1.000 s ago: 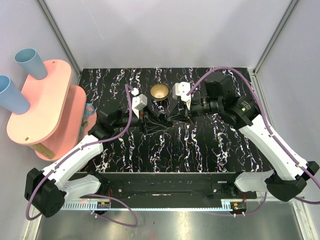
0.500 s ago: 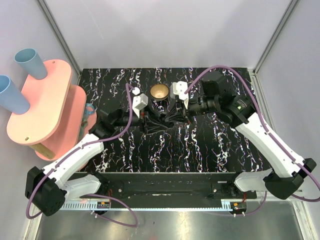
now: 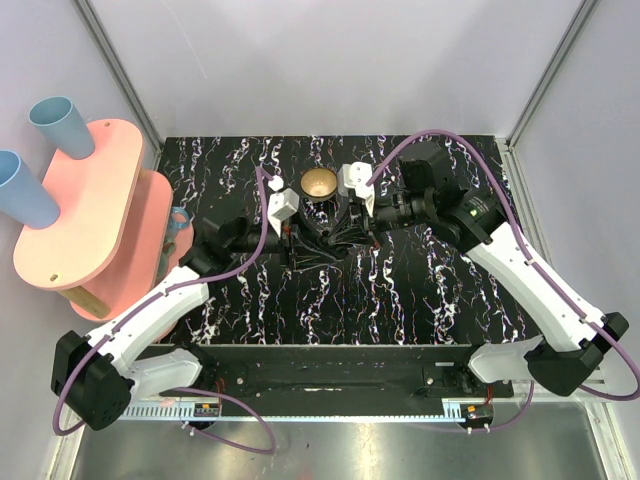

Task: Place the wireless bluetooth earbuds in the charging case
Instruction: Insert the left earbud into the left side groove of the charging case.

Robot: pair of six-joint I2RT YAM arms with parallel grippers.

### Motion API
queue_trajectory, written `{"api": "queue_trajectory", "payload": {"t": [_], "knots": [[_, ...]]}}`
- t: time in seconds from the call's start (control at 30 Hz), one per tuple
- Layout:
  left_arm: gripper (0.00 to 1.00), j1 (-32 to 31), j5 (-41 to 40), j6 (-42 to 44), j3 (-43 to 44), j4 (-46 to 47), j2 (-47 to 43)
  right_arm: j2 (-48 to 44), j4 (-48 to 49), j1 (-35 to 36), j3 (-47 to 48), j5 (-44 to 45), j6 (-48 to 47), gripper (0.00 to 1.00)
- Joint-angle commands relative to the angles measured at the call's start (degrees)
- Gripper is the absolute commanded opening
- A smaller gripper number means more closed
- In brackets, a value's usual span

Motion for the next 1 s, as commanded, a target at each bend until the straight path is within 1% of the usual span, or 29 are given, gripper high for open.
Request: {"api": "queue_trajectory", "payload": {"t": [0.0, 0.23, 0.4, 0.5, 0.77, 0.97], "knots": [[0.03, -0.7, 1.3, -0.3, 3.7, 3.4, -0.3, 1.2, -0.4, 0.0, -0.2, -1.1, 0.4, 0.00], [0.03, -0.7, 1.1, 0.3, 3.7, 3.1, -0.6, 0.7, -2.2, -0.1, -0.2, -2.4, 0.2, 0.00], [0.03, -0.7, 1.3, 0.6, 4.4, 2.4, -0.4, 2.3, -8.7, 0.0, 2.6, 0.2, -2.0, 0.00], [0.03, -0.7, 1.3, 1.0, 4.7, 2.0, -0.4, 3.4, -10.8, 0.0, 4.1, -0.1, -2.2, 0.00], [0.03, -0.7, 1.2, 1.3, 4.8, 1.5, -0.6, 5.2, -11.4, 0.0, 5.7, -1.9, -1.5, 0.01], [0.03, -0.7, 0.8, 1.4, 4.9, 1.4, -0.5, 7.6, -12.1, 0.0, 7.1, -0.8, 1.0, 0.06]]}}
